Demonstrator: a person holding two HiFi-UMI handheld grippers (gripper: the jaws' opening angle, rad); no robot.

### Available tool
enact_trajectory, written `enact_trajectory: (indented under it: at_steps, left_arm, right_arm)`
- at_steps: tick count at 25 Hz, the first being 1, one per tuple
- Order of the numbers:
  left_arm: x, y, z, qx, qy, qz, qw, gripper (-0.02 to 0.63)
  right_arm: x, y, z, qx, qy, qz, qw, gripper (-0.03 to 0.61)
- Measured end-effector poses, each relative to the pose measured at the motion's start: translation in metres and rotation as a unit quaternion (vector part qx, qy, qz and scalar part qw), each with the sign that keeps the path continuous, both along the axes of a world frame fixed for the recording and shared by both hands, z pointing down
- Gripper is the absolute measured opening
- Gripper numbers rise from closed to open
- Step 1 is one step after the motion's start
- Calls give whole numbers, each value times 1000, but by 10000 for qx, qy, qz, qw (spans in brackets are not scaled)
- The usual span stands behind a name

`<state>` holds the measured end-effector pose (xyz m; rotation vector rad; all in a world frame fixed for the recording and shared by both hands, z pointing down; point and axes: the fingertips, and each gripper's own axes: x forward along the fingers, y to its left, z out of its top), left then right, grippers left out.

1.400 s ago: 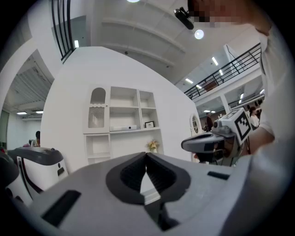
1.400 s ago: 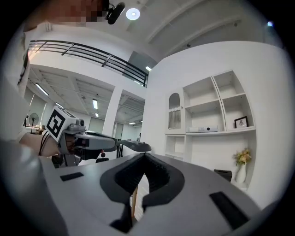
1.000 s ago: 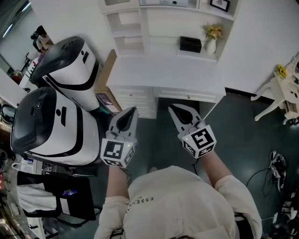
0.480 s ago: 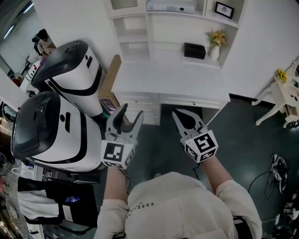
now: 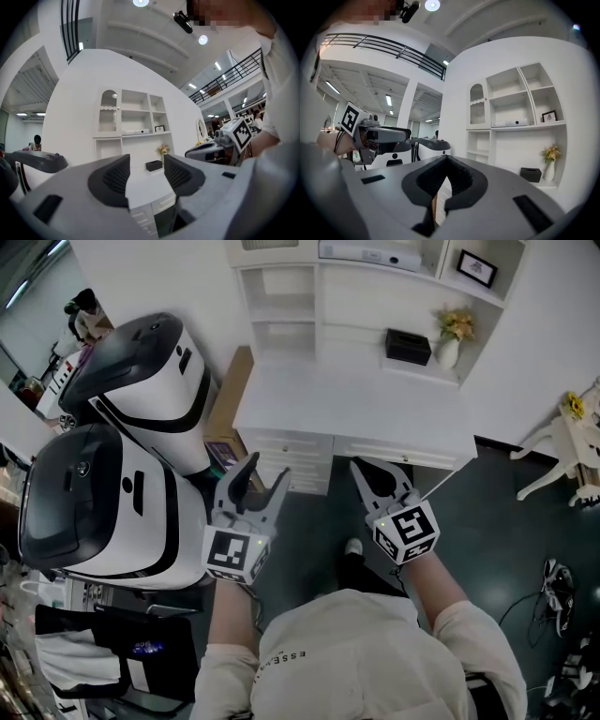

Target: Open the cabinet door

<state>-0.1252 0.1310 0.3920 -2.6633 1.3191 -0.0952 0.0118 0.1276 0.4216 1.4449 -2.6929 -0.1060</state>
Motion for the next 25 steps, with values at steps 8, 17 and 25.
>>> enact_trajectory:
  at_steps: [8,17,25]
  left_arm:
    - [3,-93,4,51,-115,-370,9992,209]
    - [58,-246,-28,207,-107,-529,9983,209]
    - [104,-344,-45,470,-129,-479,9977,209]
  right_arm:
    - [1,-107,7,48,-82,-383,9992,14]
    - [49,-262,-32,300,21,-679,9972,14]
    - [93,-371,-46,381,4,-658,9971,15]
